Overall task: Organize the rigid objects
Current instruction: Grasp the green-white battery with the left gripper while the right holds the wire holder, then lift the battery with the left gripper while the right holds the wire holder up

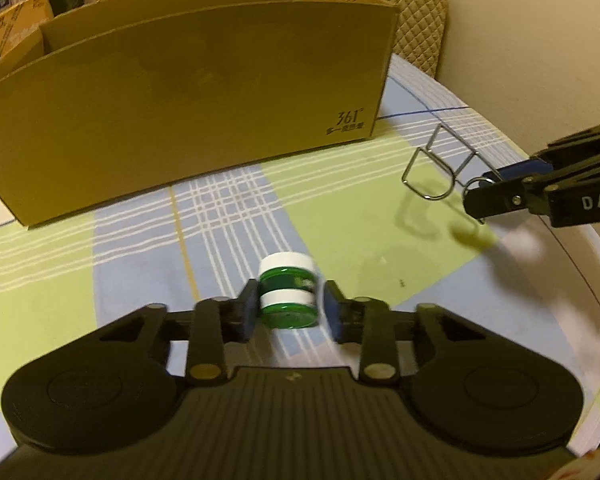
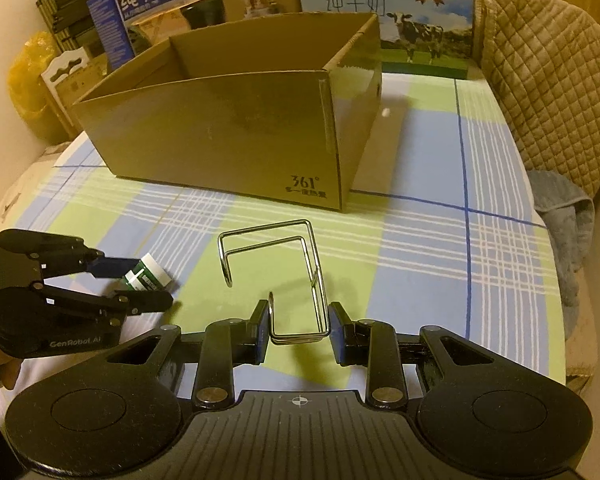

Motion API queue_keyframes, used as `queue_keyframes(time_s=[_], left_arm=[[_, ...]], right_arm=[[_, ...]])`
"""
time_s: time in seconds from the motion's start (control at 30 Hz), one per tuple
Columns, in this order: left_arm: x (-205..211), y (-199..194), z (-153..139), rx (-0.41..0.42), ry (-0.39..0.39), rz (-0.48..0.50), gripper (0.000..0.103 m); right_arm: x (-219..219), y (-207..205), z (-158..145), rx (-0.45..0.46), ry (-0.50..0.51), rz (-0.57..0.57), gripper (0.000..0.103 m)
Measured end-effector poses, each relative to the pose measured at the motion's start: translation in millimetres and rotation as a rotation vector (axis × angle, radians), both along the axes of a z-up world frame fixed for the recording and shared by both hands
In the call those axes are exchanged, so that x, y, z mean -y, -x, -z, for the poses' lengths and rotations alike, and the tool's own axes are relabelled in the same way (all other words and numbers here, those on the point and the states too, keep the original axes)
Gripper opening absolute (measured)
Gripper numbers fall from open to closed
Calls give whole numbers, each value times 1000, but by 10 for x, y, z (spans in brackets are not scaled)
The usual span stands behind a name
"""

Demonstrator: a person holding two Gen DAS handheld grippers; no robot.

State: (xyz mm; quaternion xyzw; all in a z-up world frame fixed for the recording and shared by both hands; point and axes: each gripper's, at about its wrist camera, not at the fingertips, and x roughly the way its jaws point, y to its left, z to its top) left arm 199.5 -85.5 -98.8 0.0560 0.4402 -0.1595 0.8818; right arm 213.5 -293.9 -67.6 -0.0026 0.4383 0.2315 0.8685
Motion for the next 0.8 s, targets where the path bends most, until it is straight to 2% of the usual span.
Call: queue_keyframes(time_s=[0.37,0.8], left_arm=[[-218,142,-118,-28,12,-59,25],[-523,419,-511,-7,29,-137,25]], right_arm=[[-153,129,-94,-6,-8,20,27],[-423,424,-417,22,-27,29,27]])
